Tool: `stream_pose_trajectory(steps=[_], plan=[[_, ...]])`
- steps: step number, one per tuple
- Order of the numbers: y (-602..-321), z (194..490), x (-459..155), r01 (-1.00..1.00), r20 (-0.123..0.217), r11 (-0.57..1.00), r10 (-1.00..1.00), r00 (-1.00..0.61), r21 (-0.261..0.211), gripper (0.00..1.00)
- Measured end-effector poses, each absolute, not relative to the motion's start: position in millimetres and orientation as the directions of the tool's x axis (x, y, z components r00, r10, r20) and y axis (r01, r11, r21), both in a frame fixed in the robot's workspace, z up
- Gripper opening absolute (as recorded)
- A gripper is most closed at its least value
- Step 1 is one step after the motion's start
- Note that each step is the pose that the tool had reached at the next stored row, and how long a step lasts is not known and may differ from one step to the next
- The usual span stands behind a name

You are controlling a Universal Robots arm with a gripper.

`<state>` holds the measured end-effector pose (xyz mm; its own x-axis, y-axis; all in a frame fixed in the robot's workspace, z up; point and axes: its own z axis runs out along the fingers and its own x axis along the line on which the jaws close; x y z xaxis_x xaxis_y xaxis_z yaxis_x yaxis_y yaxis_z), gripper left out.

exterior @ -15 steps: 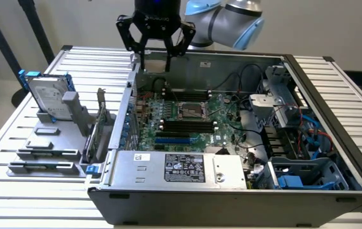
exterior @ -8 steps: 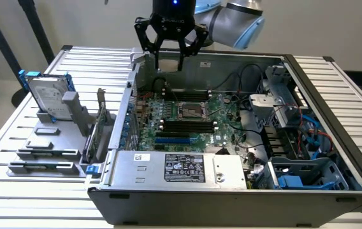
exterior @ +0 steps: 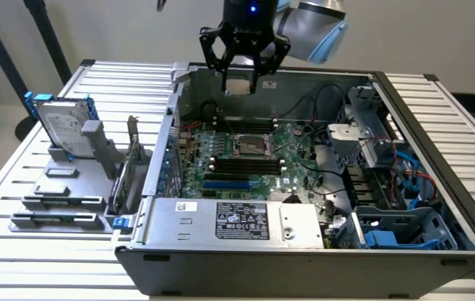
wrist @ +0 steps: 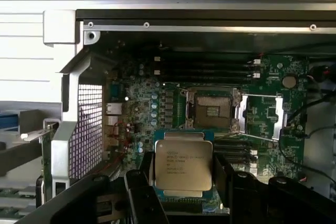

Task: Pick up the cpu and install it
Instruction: 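Pick up the cpu and move it towards the insertion slot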

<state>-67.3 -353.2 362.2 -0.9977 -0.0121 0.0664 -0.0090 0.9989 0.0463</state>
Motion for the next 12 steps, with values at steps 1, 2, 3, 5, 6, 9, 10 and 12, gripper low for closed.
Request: stream_pose_trajectory(steps=[1, 2, 3, 5, 6, 9, 10, 12], plan=[[-351.9, 360.6, -63.1, -0.009, 0.066, 0.999, -0.012, -0.998, 0.046, 0.55], [-351.1, 358.8, -58.6, -0.009, 0.066, 0.999, -0.012, -0.998, 0.046, 0.55], [-350.7, 357.0, -54.1, -0.009, 0.066, 0.999, -0.012, -0.998, 0.046, 0.55], [-350.4, 353.4, -45.8, -0.008, 0.066, 0.999, -0.011, -0.998, 0.046, 0.55], [-350.3, 351.4, -42.0, -0.007, 0.066, 0.999, -0.01, -0.998, 0.046, 0.55], [-350.3, 346.1, -36.8, -0.003, 0.066, 0.999, -0.006, -0.998, 0.046, 0.55], [-350.3, 344.3, -36.2, -0.001, 0.066, 0.999, -0.004, -0.998, 0.046, 0.55], [-350.3, 340.7, -35.2, 0.001, 0.066, 0.999, -0.002, -0.998, 0.046, 0.55]])
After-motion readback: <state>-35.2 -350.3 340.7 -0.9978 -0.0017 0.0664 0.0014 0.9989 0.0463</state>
